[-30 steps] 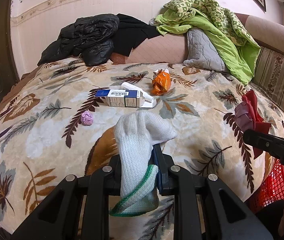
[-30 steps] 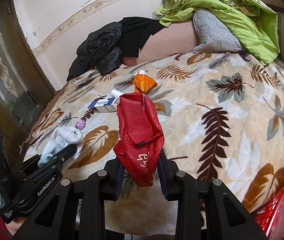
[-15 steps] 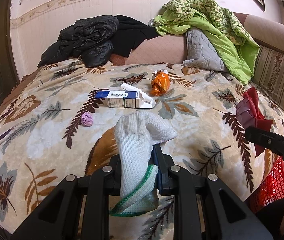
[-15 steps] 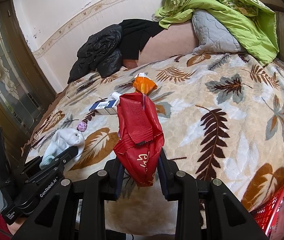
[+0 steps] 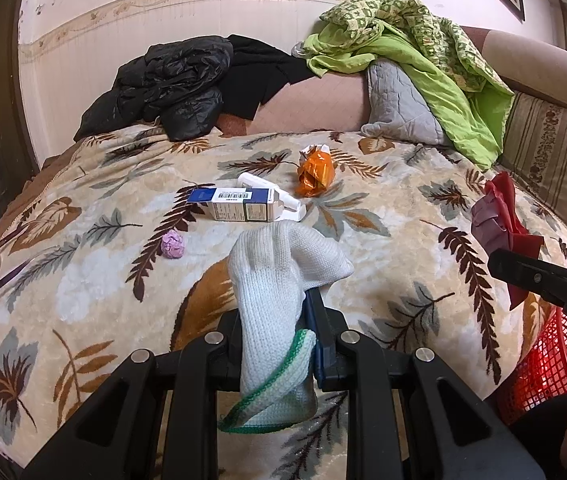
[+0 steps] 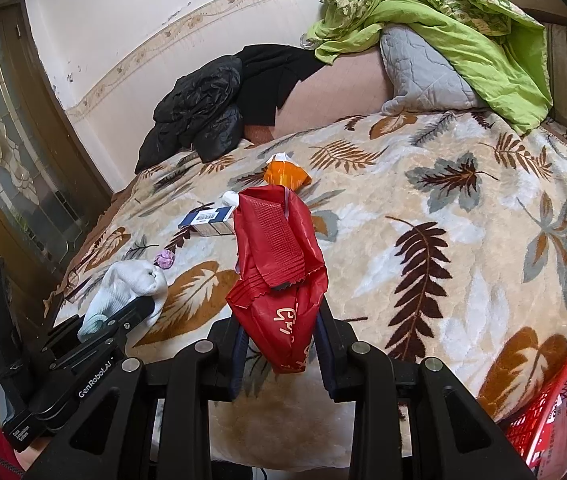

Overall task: Collect trash
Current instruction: 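Carry the sock and red bag to the red basket and open both tools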

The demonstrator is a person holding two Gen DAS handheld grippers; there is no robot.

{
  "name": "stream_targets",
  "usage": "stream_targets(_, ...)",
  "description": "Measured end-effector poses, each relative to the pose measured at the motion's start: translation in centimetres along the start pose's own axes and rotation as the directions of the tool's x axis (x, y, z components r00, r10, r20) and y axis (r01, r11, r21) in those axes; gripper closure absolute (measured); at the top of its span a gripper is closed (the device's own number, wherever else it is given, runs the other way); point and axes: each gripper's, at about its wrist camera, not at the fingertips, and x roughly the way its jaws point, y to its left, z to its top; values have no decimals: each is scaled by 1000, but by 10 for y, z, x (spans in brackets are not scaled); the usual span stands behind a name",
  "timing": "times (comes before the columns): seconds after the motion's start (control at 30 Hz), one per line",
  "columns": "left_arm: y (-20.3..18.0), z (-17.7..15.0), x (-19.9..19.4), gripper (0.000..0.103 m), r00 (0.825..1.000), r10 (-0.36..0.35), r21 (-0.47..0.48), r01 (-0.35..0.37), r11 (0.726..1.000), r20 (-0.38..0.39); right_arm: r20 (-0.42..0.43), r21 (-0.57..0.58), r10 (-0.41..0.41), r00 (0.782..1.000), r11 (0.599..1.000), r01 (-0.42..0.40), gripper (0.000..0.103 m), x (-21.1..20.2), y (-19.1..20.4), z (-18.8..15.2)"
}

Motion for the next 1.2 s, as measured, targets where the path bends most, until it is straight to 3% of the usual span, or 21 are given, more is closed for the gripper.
stream_targets(0.33, -11, 3, -15, 82, 999, -33, 27, 32, 999, 18, 35, 73, 16, 999, 997, -19, 71, -26, -18, -1)
stream_targets(0.5, -35, 5, -22, 82, 989, -145, 72, 144, 987, 6, 55, 136, -4, 998, 991, -3, 71, -65, -48, -11)
stream_targets(0.63, -72, 6, -31, 82, 967, -253, 130, 253, 959, -19, 84, 206, -71, 994, 977, 52, 71, -109, -88, -23)
stream_targets(0.8, -143, 8, -44, 82, 905, -415, 216, 425, 879, -89, 118, 312, -197, 973, 938, 152, 71, -166, -146, -42)
stream_targets(0.93, -211, 9, -49, 81, 825, -533, 258, 565, 784, -189, 122, 385, -273, 954, 899, 208, 71, -197, -181, -55)
stream_targets(1.0, -243, 6, -49, 81, 777, -578, 252, 628, 736, -250, 116, 411, -298, 947, 883, 227, 69, -205, -194, -62)
stream_targets(1.07, -271, 1, -47, 81, 739, -601, 254, 671, 697, -303, 106, 440, -325, 940, 863, 249, 68, -212, -207, -69)
stream_targets(1.1, -282, -2, -45, 79, 735, -601, 262, 676, 689, -315, 102, 453, -338, 936, 853, 259, 65, -214, -212, -72)
stream_targets(1.13, -293, -5, -43, 68, 733, -593, 274, 677, 683, -333, 94, 463, -344, 934, 846, 265, 58, -214, -218, -75)
stream_targets(1.17, -301, -8, -41, 63, 732, -586, 279, 678, 681, -349, 73, 467, -343, 936, 841, 272, 42, -213, -225, -77)
stream_targets(1.2, -307, -10, -41, 57, 731, -583, 277, 678, 681, -355, 59, 474, -353, 934, 833, 285, 40, -214, -229, -80)
